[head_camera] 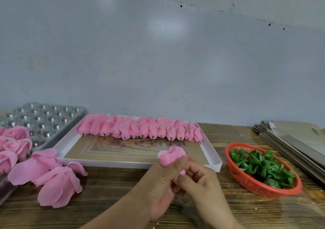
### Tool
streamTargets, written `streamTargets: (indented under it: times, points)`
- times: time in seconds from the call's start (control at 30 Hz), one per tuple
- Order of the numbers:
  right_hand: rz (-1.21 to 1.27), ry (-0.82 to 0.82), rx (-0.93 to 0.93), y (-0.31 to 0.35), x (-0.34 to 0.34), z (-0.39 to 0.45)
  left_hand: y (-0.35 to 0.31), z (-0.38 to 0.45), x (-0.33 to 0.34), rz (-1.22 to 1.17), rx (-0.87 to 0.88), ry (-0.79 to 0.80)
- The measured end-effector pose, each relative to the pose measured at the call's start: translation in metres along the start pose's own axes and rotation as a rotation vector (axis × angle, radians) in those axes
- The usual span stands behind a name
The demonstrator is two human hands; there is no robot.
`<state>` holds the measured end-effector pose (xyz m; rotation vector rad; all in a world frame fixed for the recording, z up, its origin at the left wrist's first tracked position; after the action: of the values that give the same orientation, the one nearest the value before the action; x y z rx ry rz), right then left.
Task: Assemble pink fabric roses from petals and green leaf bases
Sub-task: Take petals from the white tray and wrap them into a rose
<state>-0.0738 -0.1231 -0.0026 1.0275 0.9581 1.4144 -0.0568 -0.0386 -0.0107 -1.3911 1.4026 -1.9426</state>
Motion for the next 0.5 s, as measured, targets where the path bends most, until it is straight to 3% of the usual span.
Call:
streamTargets:
  times: [0.3, 0.4, 0.5]
  points:
    - [0.151, 0.214, 0.201, -0.003, 0.005, 0.000, -0.001, -0.003, -0.003, 0.132, -0.039, 0.138]
    - [0.344, 0.217, 0.303, -0.010, 0.008, -0.002, -0.002, -0.002, -0.004, 0.143, -0.048, 0.134]
    - [0.281, 0.148, 0.266, -0.011, 0.008, -0.002, -0.001, 0.001, -0.006, 0.083, -0.073, 0.046]
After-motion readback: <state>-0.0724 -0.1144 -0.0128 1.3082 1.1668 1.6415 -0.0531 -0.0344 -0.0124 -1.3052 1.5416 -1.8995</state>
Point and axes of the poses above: each hand's wrist, its own z-axis towards the middle knuckle, its own x-axis out of the palm, y = z × x, the point moved 5 cm from there along z, towards the middle knuckle, and after that the axes turned 6 degrees about z, right-handed, at the moved point
